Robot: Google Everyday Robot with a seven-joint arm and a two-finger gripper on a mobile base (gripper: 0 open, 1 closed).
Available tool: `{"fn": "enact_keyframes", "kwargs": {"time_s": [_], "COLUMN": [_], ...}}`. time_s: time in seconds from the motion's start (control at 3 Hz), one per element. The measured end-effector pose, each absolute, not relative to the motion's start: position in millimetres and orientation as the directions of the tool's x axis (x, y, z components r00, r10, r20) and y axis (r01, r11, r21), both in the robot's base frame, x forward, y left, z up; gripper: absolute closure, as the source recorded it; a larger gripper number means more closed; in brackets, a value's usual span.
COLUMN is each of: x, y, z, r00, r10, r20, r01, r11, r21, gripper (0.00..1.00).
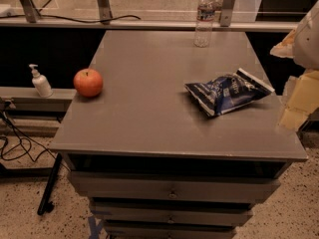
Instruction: Move water bottle near blue chip bag
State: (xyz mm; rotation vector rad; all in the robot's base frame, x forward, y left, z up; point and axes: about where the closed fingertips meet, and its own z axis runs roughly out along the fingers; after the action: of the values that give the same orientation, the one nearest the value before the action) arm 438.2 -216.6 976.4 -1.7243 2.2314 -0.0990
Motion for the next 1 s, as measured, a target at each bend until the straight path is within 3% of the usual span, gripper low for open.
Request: {"fn": "enact_keyframes", "kwargs": {"time_s": [0.67,1.0], "x": [455.5,506.5], "y": [-226.5,-254.7], "z": [984.3,990.6], "r00": [-0.238,-0.256], "r10": [-0.936,-0.899], "r20": [-0.259,-0.355], "r01": [-0.909,-0.866], "r11": [0.309,0.376], "r21": [-0.280,-0.328], "gripper": [0.00,0.00]}}
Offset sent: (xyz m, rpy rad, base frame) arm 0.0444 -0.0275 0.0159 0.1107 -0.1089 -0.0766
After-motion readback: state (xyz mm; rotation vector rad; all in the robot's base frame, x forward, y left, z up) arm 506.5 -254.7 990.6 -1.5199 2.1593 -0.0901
